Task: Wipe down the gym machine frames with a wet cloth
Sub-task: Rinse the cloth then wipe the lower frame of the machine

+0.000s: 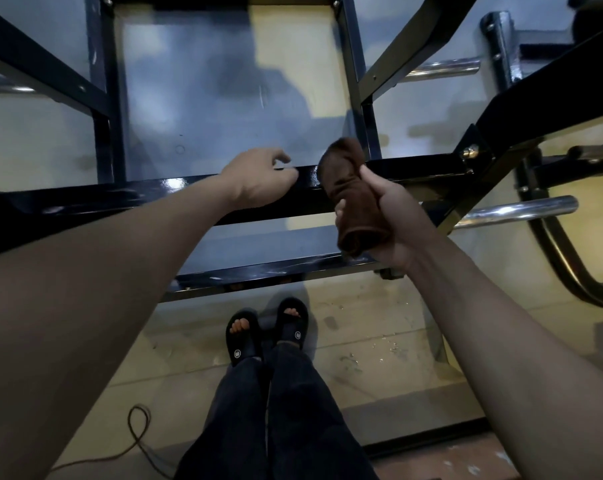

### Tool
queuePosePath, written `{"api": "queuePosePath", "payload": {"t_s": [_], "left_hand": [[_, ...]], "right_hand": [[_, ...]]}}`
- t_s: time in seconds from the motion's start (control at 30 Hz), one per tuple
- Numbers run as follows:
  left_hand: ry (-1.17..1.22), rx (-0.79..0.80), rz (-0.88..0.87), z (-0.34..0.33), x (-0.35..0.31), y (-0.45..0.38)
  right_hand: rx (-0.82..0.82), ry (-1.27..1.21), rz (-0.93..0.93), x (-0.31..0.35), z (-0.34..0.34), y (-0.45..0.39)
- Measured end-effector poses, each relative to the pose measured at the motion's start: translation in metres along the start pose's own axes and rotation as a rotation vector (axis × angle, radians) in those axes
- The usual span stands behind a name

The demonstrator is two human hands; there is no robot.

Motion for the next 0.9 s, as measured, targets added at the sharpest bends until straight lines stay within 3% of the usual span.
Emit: {"api": "queuePosePath", "payload": {"t_s": [0.13, 0.3, 0.37, 0.43, 0.5, 0.63, 0.73, 0.83, 0.9], "left_hand": [[0.381, -0.035, -0.116, 0.005, -0.037, 0.014], [0.806, 0.050, 0.010, -0.008, -0.034, 0.017], [0.772, 0.067, -0.005, -0.009, -0.030, 0.016], [0.634, 0.058, -0.006, -0.010, -0.025, 0.016], [0.576, 0.043, -0.002, -0.011, -0.020, 0.014], [0.461, -0.042, 0.022, -0.014, -0.017, 0.000], [0.384, -0.070, 0.041, -0.019, -0.025, -0.009], [0.410, -0.100, 0.161, -0.026, -0.020, -0.017], [0.459, -0.114, 0.204, -0.029, -0.016, -0.019]], "right_hand": [[0.058, 0.012, -0.148, -0.011, -0.007, 0.011], [0.085, 0.112, -0.129, -0.011, -0.008, 0.014], [0.065, 0.325, -0.126, -0.006, -0.003, 0.016], [-0.003, 0.699, -0.072, 0.005, 0.002, 0.017], [-0.123, 1.020, 0.073, 0.023, 0.007, 0.014], [-0.382, 1.439, 0.451, 0.065, 0.000, 0.005], [-0.594, 1.823, 0.801, 0.074, -0.015, 0.000], [-0.583, 1.766, 1.098, 0.053, -0.023, -0.006], [-0.516, 1.660, 1.079, 0.037, -0.021, -0.021]]}}
Point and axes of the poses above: each hand's wrist, its own y-axis away from the middle knuckle, its own z-axis out of the back of the hand, x = y × z, the point moved 6 cm from there along -y, towards the middle knuckle, and after that the axes turned 10 degrees about -y, right-handed, at the moved point
